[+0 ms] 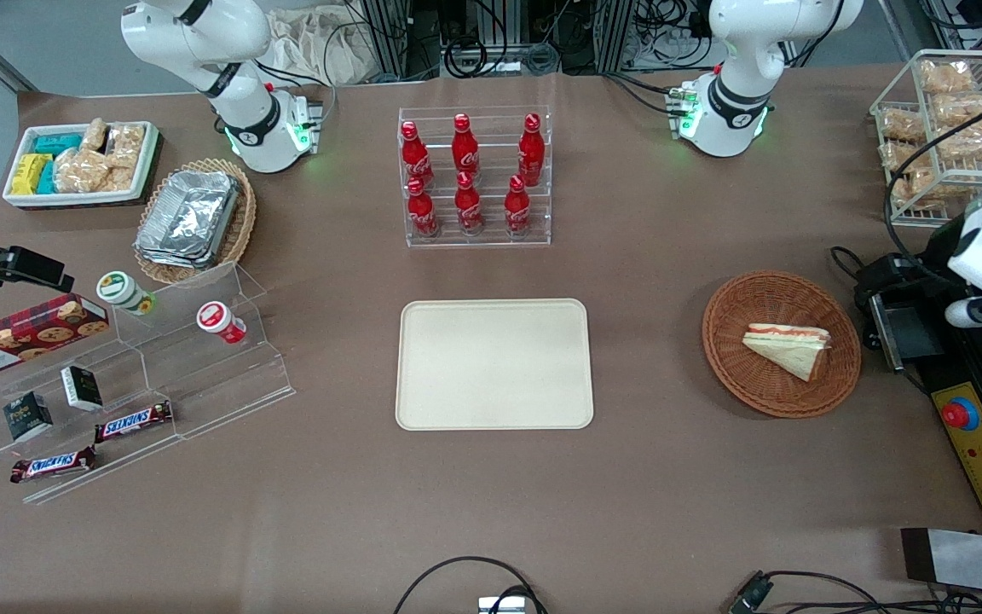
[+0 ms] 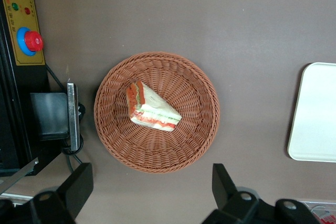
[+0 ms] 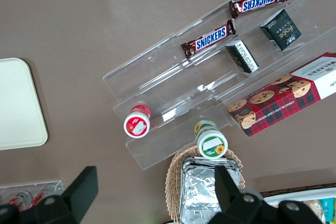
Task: Place sandwich from basket to tray
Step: 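Move the left gripper down over the wrapped sandwich in the basket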
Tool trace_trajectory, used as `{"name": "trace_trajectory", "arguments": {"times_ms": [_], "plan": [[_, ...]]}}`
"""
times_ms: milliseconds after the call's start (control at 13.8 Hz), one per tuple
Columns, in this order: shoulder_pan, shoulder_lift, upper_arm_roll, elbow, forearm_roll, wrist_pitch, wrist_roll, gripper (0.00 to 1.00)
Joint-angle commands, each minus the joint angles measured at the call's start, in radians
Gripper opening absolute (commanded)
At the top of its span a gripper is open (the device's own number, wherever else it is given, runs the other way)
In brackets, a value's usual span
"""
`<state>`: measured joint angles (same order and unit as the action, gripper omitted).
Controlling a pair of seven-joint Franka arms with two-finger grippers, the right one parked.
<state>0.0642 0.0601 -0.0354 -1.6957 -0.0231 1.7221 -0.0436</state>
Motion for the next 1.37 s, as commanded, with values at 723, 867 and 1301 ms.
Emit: {"name": "trace_trajectory", "arguments": {"times_ms": [723, 867, 1301], "plan": [[0.017, 0.172, 0.002, -0.074, 0.077, 0.166, -0.565, 1.0], [0.019, 0.171, 0.002, -0.142, 0.062, 0.244, -0.591, 1.0], [0.063, 0.193, 0.002, -0.278, -0.008, 0.381, -0.598, 1.0]]}}
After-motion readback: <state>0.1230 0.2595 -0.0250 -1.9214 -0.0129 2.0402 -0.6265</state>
